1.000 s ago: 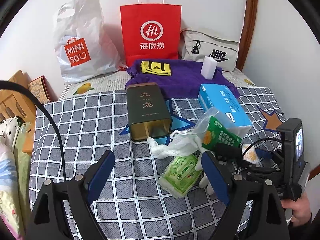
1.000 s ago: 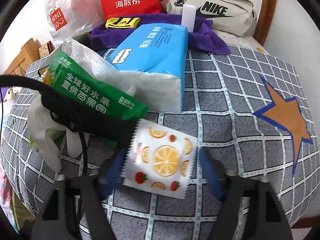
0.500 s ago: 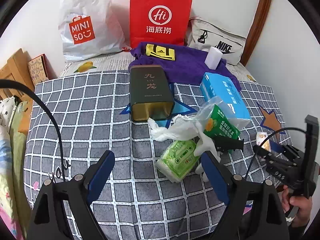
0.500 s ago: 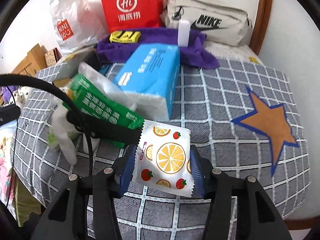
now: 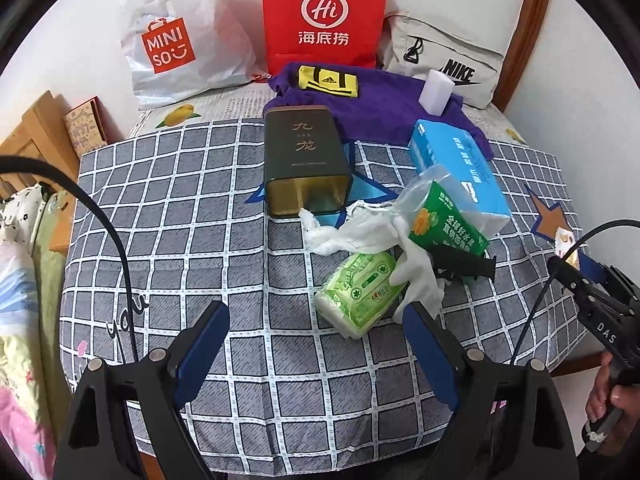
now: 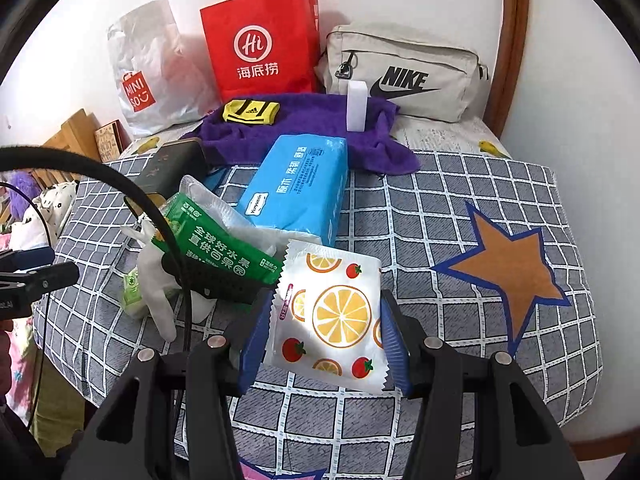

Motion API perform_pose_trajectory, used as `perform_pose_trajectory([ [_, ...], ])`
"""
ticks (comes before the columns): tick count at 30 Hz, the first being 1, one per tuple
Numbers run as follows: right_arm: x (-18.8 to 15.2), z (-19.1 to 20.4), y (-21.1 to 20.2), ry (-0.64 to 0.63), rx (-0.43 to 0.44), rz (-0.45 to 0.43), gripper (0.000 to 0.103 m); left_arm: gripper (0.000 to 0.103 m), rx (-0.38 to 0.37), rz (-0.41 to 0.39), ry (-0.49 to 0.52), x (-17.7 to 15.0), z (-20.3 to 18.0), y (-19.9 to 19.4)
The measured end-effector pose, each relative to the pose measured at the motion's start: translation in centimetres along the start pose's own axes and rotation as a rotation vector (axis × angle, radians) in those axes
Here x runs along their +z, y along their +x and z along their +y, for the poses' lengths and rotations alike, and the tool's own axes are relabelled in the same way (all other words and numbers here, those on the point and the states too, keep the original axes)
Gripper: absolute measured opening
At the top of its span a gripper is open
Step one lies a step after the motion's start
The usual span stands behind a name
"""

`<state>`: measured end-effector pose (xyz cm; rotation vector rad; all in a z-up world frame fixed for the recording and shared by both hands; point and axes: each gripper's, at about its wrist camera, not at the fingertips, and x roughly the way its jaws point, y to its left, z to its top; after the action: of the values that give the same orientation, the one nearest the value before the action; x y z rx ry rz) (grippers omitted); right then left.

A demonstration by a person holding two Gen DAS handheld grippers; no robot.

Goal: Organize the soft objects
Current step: 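Grasp the orange-print wipe packet with right gripper while left gripper grasps white tissue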

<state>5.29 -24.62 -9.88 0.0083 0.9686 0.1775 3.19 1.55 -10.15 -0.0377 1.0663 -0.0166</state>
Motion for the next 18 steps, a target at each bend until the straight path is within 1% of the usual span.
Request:
perform_pose_trajectory([
  [10,0.1,-0.2,-0.7,0.011,0.016,-0.009,0.052,0.088,-0.017,0.000,0.006,0.0,0.0,0.5],
  [12,0.0,-0.4,-0.7,0.016,0.013,-0.007,0.052,0.088,-0.035,-0.002,0.006,0.0,0.0,1.0],
  [15,-0.1,-0.6,-0.7,0.022,0.009,-0.004,0.052,0.088,-0.095,-0.010,0.006,0.1,0.0,1.9],
  [18,-0.1,-0.7,-0.5,0.027,0.004,-0.001,0.052,0.087,-0.149,-0.021,0.032,0.2,-0.4,2.7],
])
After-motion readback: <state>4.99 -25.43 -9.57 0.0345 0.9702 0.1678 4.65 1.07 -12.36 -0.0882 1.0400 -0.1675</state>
